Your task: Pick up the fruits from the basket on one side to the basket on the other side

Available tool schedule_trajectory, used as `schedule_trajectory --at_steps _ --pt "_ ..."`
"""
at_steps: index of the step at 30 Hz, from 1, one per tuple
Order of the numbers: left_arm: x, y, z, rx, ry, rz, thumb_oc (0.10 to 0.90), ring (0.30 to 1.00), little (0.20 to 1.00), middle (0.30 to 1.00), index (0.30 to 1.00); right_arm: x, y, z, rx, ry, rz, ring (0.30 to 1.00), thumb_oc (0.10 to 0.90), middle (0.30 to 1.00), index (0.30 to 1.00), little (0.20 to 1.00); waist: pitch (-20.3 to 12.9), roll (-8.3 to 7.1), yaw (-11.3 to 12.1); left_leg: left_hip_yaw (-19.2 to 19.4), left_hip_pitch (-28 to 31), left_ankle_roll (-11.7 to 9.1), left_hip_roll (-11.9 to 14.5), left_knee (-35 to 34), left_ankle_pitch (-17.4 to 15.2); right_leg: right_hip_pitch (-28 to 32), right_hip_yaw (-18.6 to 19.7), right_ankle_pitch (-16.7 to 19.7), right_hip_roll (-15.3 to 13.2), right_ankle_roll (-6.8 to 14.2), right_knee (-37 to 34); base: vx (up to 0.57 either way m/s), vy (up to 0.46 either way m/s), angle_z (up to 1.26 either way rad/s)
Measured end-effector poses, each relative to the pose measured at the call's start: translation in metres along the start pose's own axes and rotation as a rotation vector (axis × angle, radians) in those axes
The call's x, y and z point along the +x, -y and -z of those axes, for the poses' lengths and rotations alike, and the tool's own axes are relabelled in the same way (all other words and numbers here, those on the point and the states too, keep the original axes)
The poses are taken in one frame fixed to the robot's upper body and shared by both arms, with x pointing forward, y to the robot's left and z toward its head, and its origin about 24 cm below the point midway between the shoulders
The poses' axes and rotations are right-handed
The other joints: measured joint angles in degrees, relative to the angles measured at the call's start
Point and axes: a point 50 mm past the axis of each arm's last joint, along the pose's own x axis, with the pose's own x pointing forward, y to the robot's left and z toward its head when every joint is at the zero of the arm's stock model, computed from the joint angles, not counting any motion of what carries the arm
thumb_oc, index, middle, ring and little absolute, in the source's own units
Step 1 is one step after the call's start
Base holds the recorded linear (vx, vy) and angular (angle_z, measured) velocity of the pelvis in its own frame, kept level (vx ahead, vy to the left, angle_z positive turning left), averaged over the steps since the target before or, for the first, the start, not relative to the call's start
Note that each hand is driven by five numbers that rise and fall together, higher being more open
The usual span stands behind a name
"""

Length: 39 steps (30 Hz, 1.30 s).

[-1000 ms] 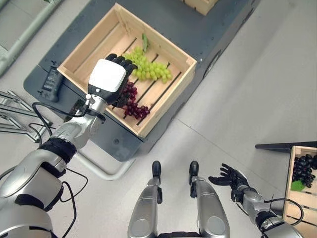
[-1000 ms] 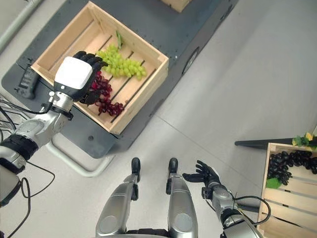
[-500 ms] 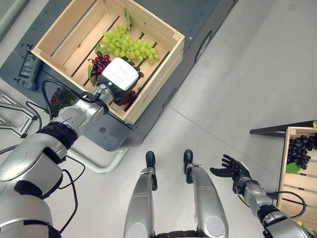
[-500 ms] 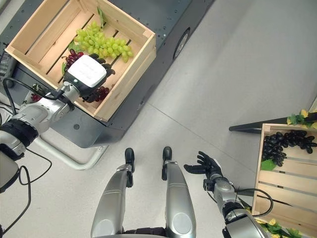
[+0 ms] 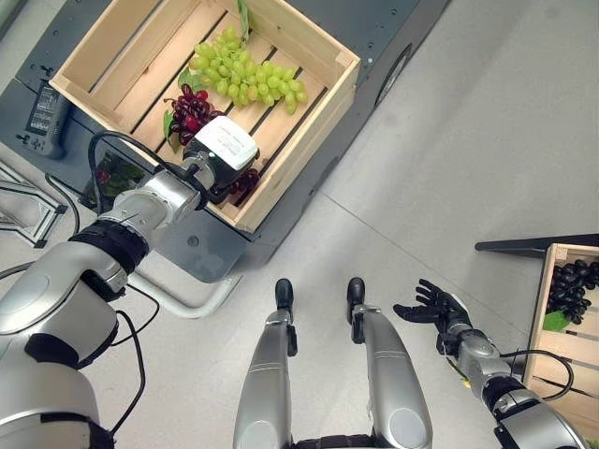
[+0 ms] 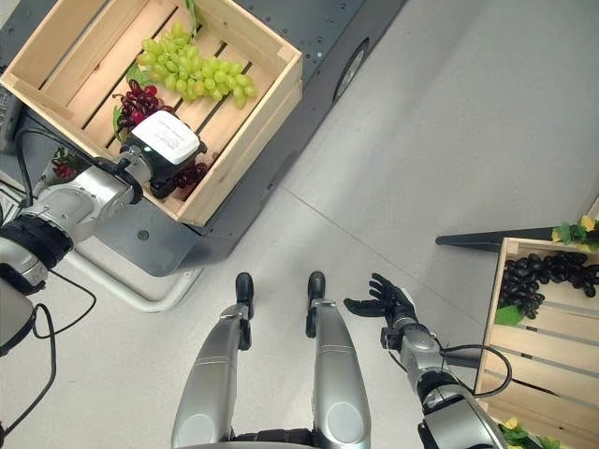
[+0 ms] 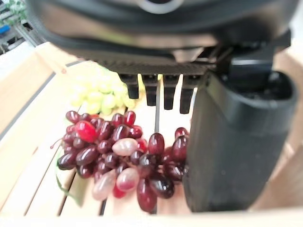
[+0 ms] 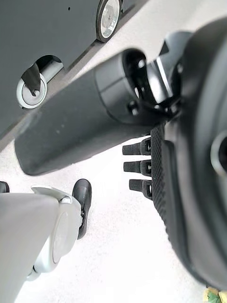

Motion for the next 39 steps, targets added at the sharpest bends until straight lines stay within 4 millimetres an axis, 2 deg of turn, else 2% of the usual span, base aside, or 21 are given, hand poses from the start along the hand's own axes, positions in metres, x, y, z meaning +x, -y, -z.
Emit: schedule_trajectory --at_steps 4,8,15,18,25,26,27,31,39 --pt "0.001 -0.002 0.001 0.021 -0.010 0.035 0.800 0.900 0.900 0.900 0.900 0.000 0.001 0.000 0.003 -0.002 0.003 0.900 0.800 0.900 0.900 0.900 0.0 0.00 -0.2 0.0 -0.2 0.0 0.0 -0.1 0.0 -0.3 0.0 0.0 0.0 0.0 -0.1 0.00 0.000 0.00" --pt "0.005 -0.012 0.004 0.143 -0.022 0.061 0.800 0.900 0.900 0.900 0.900 0.000 0.002 0.000 0.037 -0.004 0.015 0.900 0.800 0.900 0.900 0.900 0.0 -0.01 -0.2 -0.1 -1.5 -0.1 0.1 0.1 0.0 -1.4 -0.1 0.0 0.1 0.0 0.0 0.00 0.000 0.00" --pt "0.009 -0.013 0.006 0.270 -0.067 0.076 0.800 0.900 0.900 0.900 0.900 0.001 0.002 -0.002 0.045 0.004 0.016 0.900 0.800 0.900 0.900 0.900 0.1 -0.27 -0.3 -0.1 -3.1 -0.1 0.1 0.1 0.0 -2.8 -0.2 0.0 0.1 0.0 -0.3 0.00 0.000 0.00" --pt "0.011 -0.022 0.006 0.349 -0.066 0.045 0.800 0.900 0.900 0.900 0.900 0.002 0.001 -0.006 0.073 0.018 0.018 0.900 0.800 0.900 0.900 0.900 0.1 -0.43 -0.4 -0.2 -4.1 -0.1 0.1 0.2 0.1 -3.7 -0.3 0.1 0.1 0.0 -0.2 -0.01 0.005 0.01" --pt "0.016 -0.044 0.010 0.362 -0.106 -0.001 0.800 0.900 0.900 0.900 0.900 0.005 -0.001 -0.016 0.075 0.050 0.013 0.900 0.800 0.900 0.900 0.900 0.1 -0.68 -0.5 -0.2 -7.3 0.0 0.2 1.1 0.0 -6.4 -0.3 0.3 0.2 0.3 0.0 -0.01 0.026 -0.01" --pt "0.016 -0.047 0.011 0.365 -0.110 -0.008 0.497 0.446 0.446 0.446 0.446 0.006 -0.001 -0.017 0.076 0.053 0.012 0.900 0.800 0.900 0.900 0.900 0.1 -0.68 -0.5 -0.2 -7.6 0.0 0.2 1.2 0.0 -6.7 -0.3 0.3 0.2 0.3 0.0 0.00 0.000 0.00" --pt "0.017 -0.051 0.011 0.366 -0.118 -0.018 0.400 0.300 0.300 0.300 0.300 0.006 -0.001 -0.018 0.078 0.057 0.011 0.900 0.800 0.900 0.900 0.900 0.1 -0.70 -0.5 -0.3 -8.2 0.0 0.2 1.6 0.0 -7.2 -0.4 0.4 0.2 0.4 0.1 0.00 0.000 0.00" --pt "0.017 -0.053 0.013 0.363 -0.138 -0.044 0.400 0.300 0.300 0.300 0.300 0.008 -0.004 -0.027 0.105 0.086 0.001 0.900 0.800 0.900 0.900 0.900 0.1 -0.70 -0.6 -0.3 -9.2 0.3 0.2 2.0 -0.2 -8.1 -0.1 0.5 0.2 0.8 0.0 -0.03 0.025 -0.01" --pt "0.014 -0.042 0.027 0.359 -0.171 -0.024 0.400 0.300 0.300 0.300 0.300 0.010 -0.007 -0.035 0.106 0.112 -0.010 0.900 0.800 0.900 0.900 0.900 0.1 -0.72 -0.6 -0.2 -9.6 0.2 0.1 2.1 -0.1 -8.4 -0.1 1.0 0.2 0.3 -0.1 -0.01 0.002 0.00"
